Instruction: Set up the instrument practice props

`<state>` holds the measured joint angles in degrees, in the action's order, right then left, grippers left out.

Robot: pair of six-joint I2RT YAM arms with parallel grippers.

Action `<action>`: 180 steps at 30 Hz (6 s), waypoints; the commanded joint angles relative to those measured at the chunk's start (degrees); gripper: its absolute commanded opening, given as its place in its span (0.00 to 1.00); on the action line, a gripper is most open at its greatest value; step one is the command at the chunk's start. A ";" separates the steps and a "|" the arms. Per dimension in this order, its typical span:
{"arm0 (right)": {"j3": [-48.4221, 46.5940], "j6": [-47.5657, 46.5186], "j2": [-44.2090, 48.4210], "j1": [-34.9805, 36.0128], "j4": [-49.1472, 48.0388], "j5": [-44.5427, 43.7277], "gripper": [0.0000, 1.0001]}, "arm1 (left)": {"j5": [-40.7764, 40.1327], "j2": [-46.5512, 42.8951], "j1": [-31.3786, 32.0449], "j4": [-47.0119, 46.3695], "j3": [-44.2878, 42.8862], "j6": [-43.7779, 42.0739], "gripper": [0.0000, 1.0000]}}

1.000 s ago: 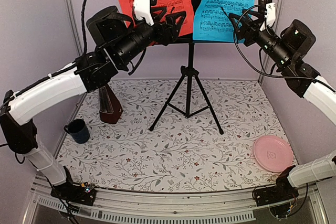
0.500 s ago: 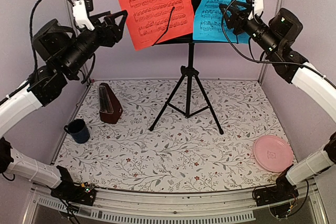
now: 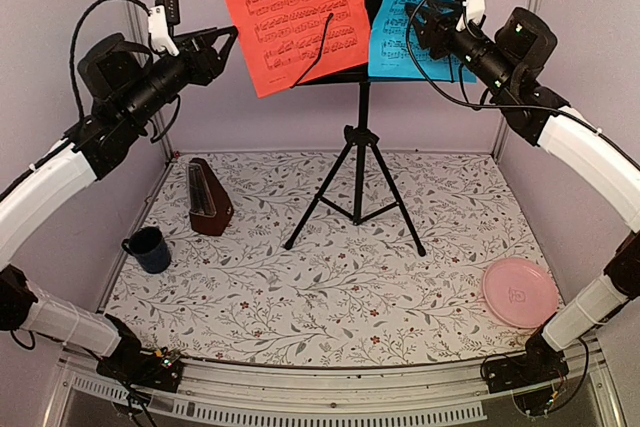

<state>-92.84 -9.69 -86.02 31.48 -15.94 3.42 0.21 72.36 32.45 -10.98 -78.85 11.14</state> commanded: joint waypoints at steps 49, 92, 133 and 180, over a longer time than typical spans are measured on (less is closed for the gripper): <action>2.45 1.23 4.95 0.07 -1.11 -0.18 0.46 | 14.53 16.02 -2.48 5.49 -24.21 -1.10 0.00; 25.28 41.32 12.12 -29.57 -12.68 32.87 0.47 | 7.04 3.72 -1.86 5.36 -9.66 -3.53 0.71; 26.63 44.12 11.77 -29.56 -13.61 36.29 0.57 | 4.53 3.35 -1.91 6.00 -7.48 -2.54 0.75; 50.21 34.91 16.50 -19.03 -8.21 34.29 0.99 | -4.23 13.48 -18.90 22.28 18.73 -4.05 0.96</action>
<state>-41.87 25.85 -69.14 11.92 -22.52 38.02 -6.07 83.24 13.85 8.71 -56.95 10.79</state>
